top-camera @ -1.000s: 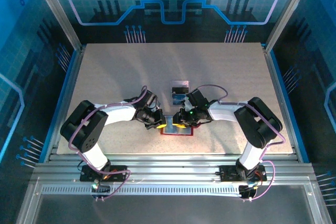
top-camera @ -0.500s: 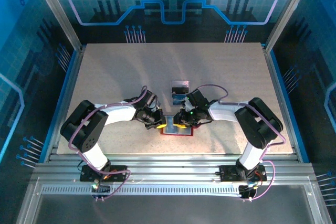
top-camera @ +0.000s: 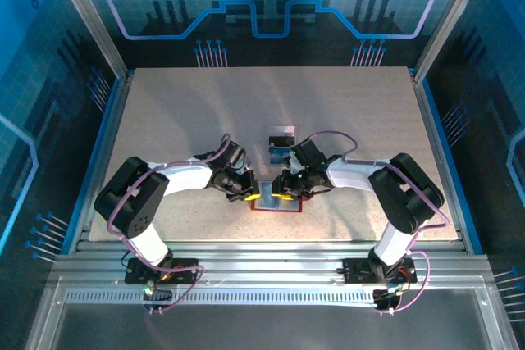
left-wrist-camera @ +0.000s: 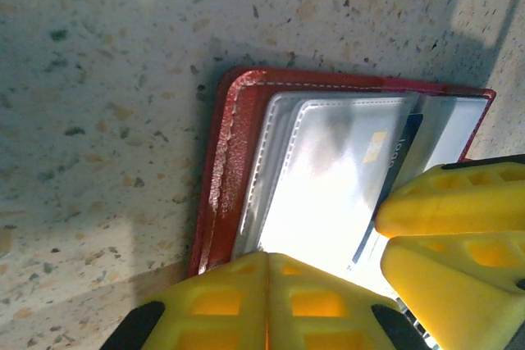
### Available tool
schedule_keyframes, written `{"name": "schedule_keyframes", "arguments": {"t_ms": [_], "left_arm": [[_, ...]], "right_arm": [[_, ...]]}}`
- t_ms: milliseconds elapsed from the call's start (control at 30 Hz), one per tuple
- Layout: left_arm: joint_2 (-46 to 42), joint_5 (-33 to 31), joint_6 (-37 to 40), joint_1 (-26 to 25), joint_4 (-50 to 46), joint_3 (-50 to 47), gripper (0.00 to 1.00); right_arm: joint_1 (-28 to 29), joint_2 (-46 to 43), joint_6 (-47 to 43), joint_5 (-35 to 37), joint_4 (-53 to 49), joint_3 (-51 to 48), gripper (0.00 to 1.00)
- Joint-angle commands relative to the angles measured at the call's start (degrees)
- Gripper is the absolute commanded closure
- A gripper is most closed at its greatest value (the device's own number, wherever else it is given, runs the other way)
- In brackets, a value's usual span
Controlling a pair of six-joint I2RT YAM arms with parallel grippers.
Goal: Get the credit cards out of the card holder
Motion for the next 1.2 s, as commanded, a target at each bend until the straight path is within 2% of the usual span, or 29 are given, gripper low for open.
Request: {"name": "schedule_keyframes", "arguments": {"t_ms": [0, 233, 400, 700, 1167], "left_arm": [[-1.0, -0.8, 1.6, 0.2, -3.5, 1.0, 0.93], [-0.5, -0.8, 3.0, -1.3, -6.9, 5.3, 0.93], [1.4, -3.3, 4.9, -2.5, -9.8, 7.6, 0.93], [2.7, -6.0, 6.5, -2.9, -12.1, 8.2, 0.95], [3.9, -6.0, 6.6, -2.9, -11.8, 7.3, 0.95]], "right_arm": [[-0.4, -2.5, -0.5, 0.2, -1.6, 0.8, 0.71], [-0.9, -4.5, -0.1, -0.1, -1.4, 0.1, 0.71], [-1.6, -4.4, 0.2, -0.5, -0.5, -0.8, 0.71], [-2.2, -3.4, 0.5, -1.5, 0.9, -1.9, 0.70], [-3.0, -1.2, -0.5, -2.8, 1.1, -1.3, 0.70]]}}
